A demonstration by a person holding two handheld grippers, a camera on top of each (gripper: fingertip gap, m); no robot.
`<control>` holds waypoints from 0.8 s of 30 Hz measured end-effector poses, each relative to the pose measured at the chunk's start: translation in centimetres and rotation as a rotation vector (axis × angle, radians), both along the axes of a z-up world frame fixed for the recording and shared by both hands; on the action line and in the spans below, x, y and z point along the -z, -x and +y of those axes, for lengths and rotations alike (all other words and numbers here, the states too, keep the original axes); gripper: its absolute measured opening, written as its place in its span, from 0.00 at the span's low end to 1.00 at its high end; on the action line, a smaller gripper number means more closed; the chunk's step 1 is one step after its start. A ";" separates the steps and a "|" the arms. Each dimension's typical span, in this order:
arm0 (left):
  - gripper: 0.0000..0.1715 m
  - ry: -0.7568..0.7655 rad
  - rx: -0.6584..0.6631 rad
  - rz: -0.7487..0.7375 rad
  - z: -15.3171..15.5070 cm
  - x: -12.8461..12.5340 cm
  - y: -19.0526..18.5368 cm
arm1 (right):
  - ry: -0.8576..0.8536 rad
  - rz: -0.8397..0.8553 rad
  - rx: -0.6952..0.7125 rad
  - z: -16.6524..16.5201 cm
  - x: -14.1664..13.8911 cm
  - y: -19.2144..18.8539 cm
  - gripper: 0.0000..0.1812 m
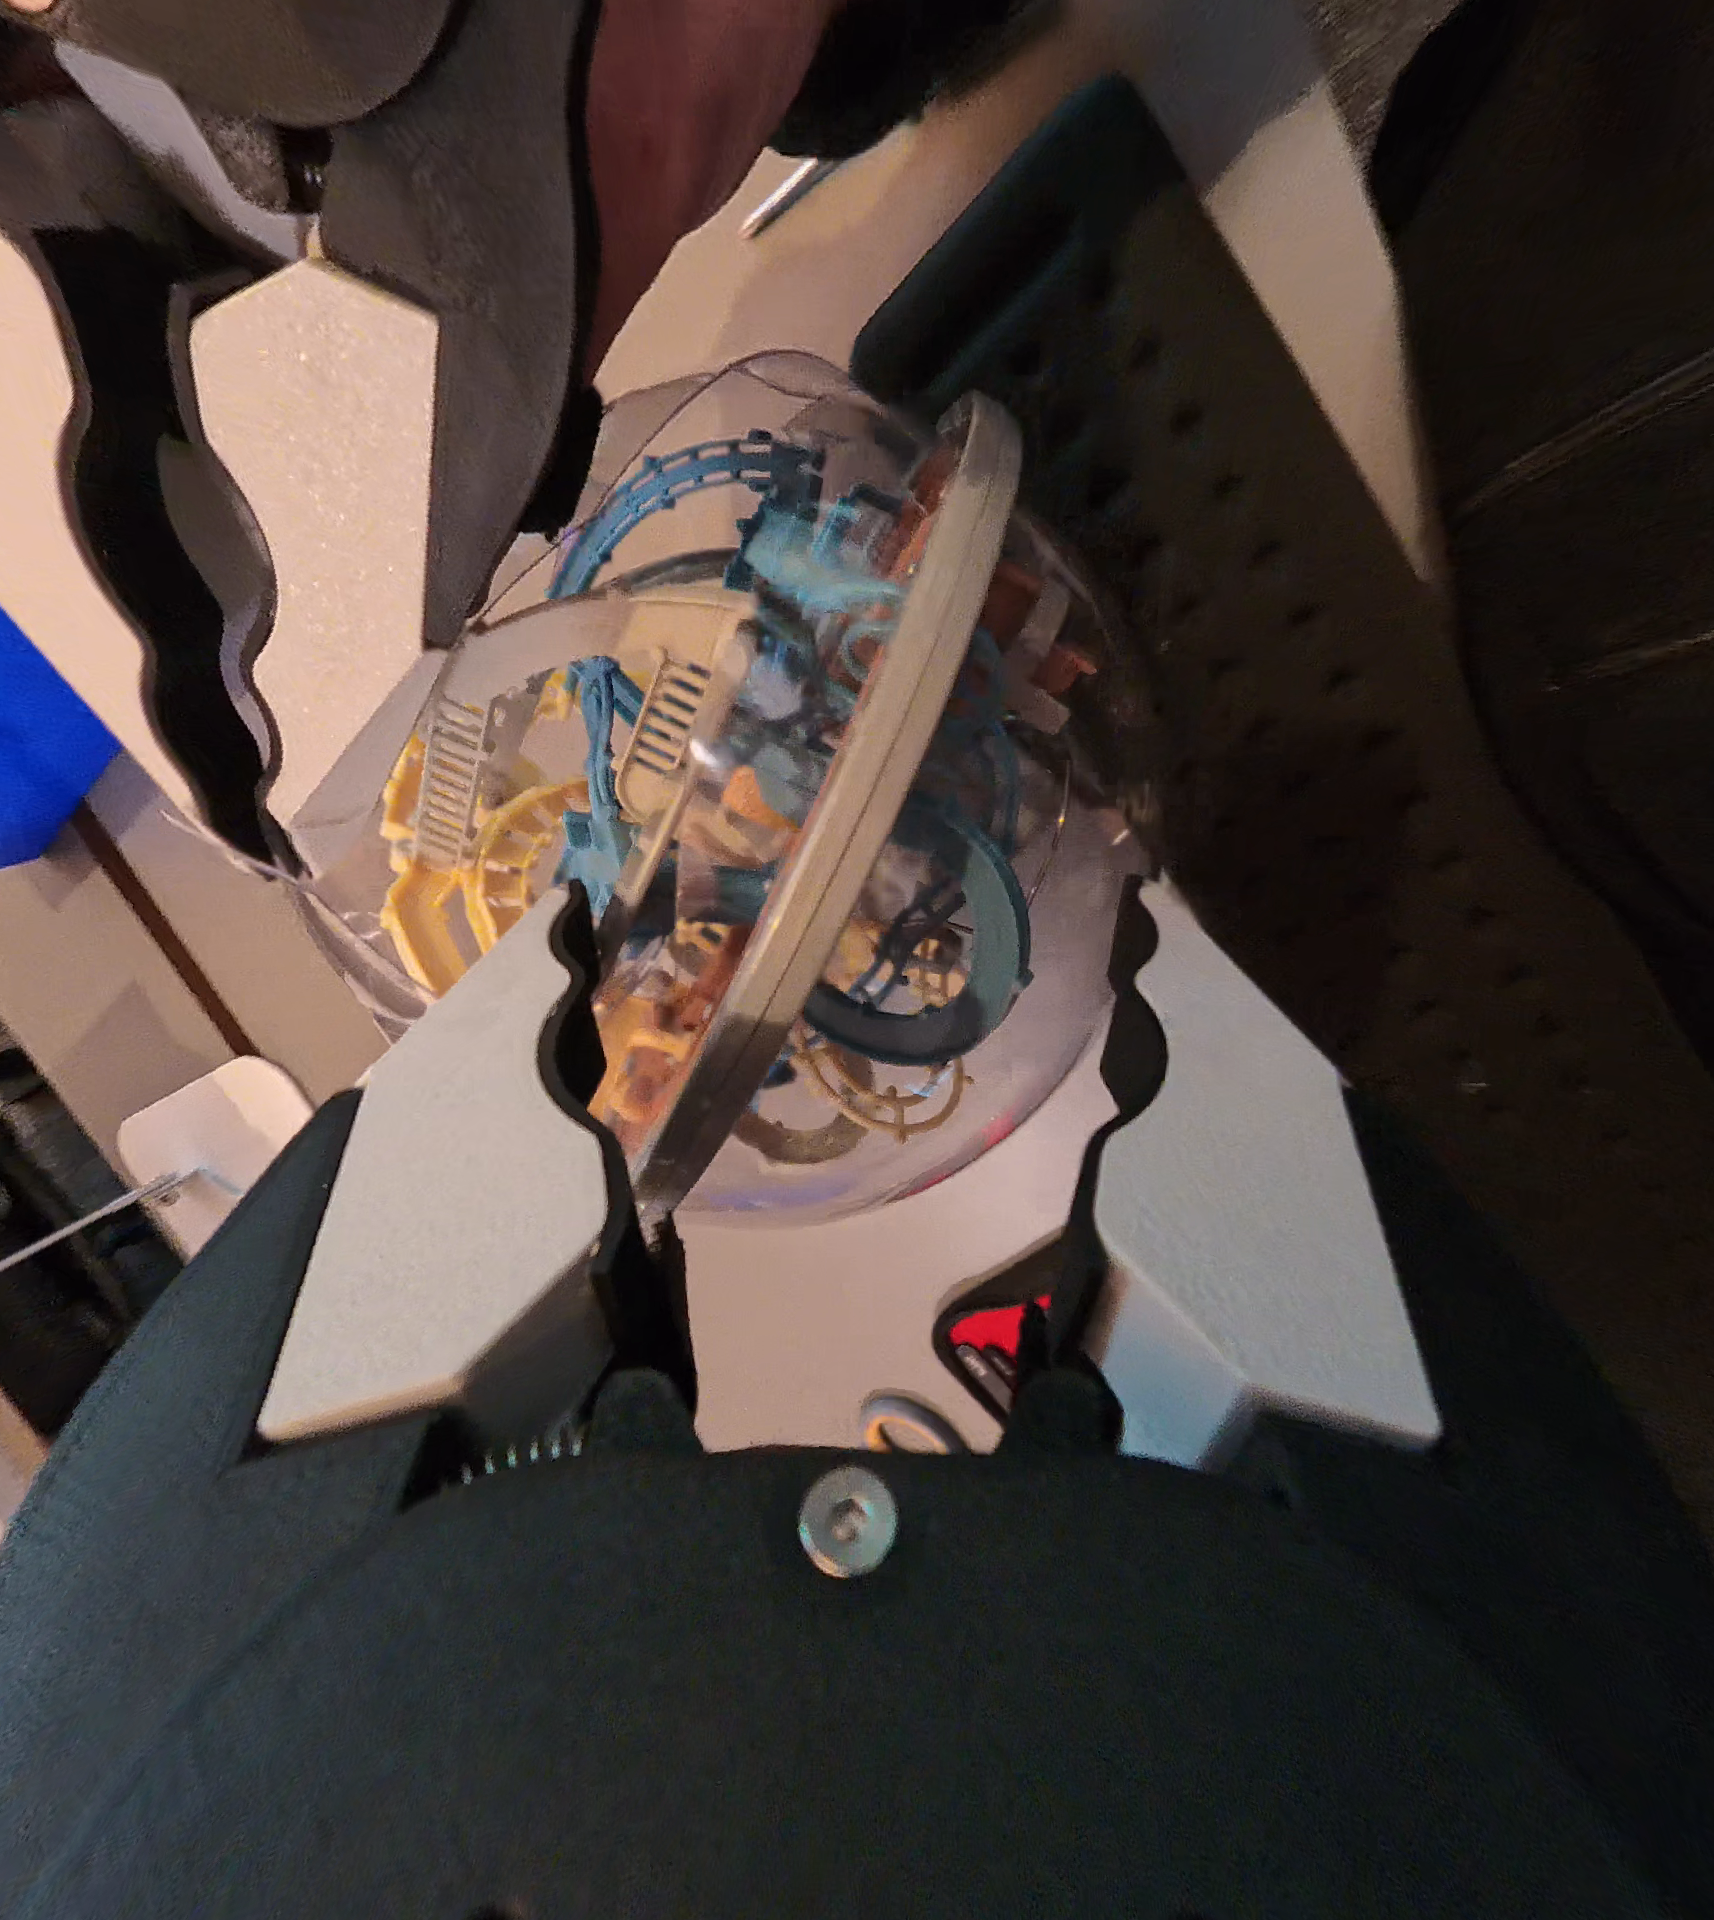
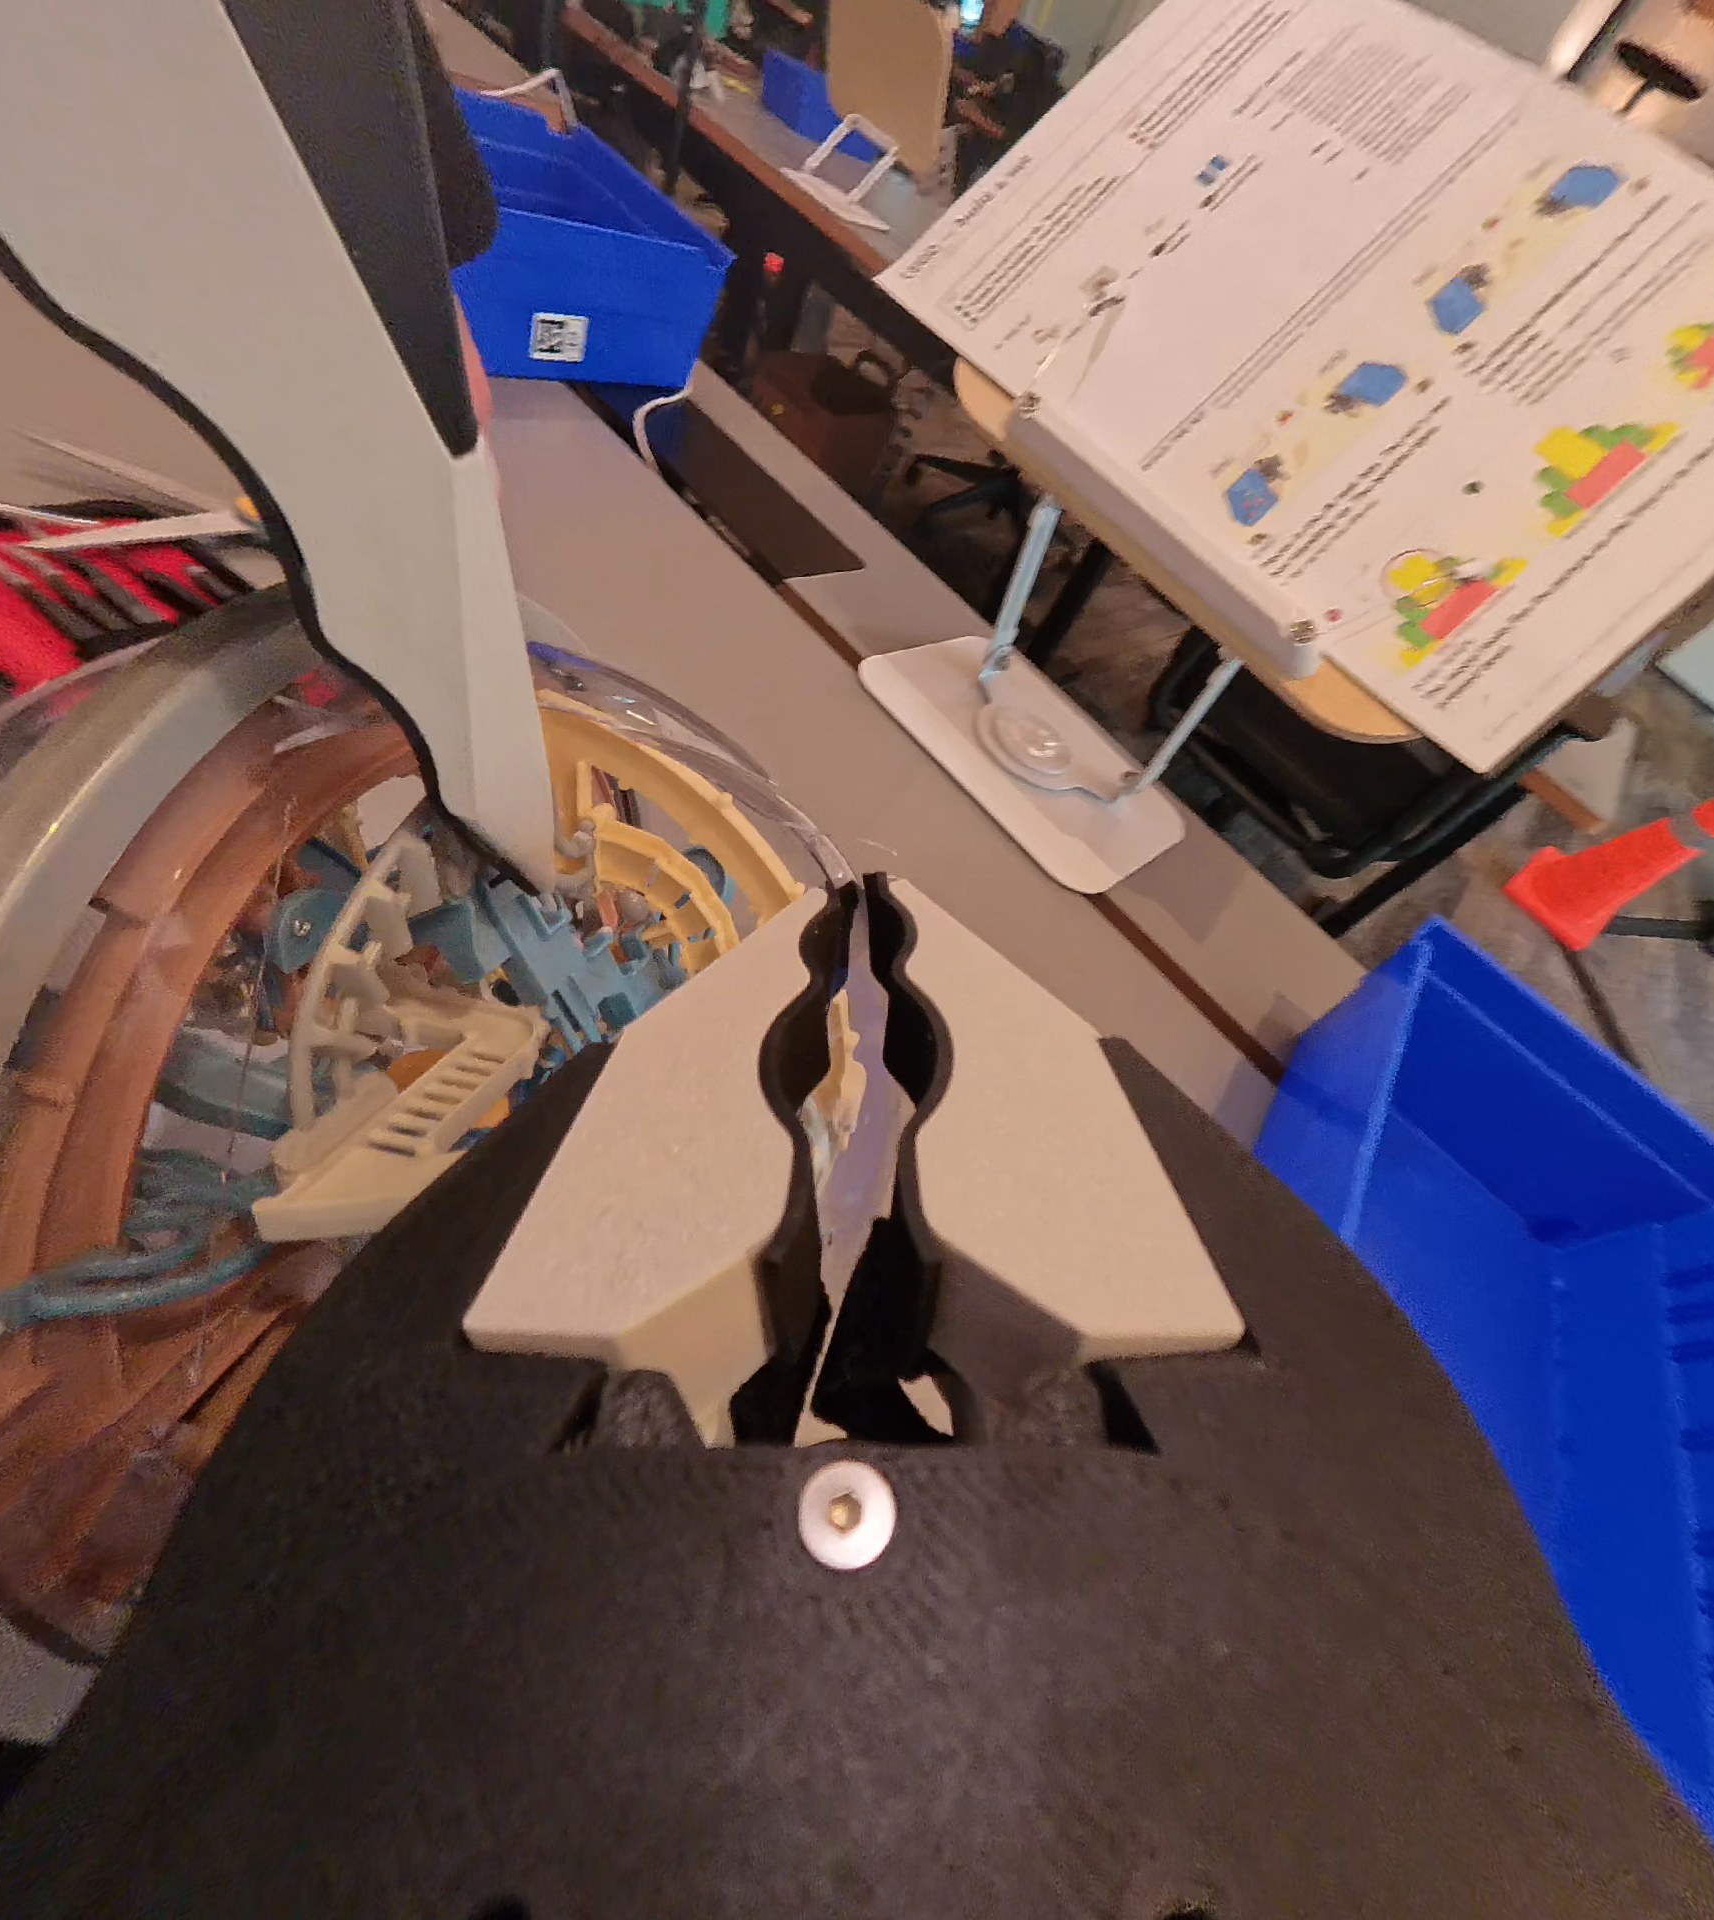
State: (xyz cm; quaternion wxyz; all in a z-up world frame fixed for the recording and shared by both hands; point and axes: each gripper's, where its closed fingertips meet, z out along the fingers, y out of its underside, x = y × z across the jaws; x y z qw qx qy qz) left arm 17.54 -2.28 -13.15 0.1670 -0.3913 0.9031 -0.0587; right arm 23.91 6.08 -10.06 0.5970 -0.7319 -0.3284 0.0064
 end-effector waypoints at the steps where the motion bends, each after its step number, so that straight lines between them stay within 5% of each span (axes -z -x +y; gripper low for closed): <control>1: 0.56 -0.036 -0.004 -0.014 0.5 0.1 -0.3 | -0.030 -0.016 0.025 0.2 -0.3 -0.2 0.00; 9: 0.53 -0.246 0.017 -0.097 2.4 2.5 -2.0 | -0.163 -0.050 0.065 0.6 -0.6 -1.3 0.03; 24: 0.52 -0.328 0.066 -0.135 3.1 3.5 -3.0 | -0.239 -0.393 -0.095 0.6 -1.1 1.5 0.09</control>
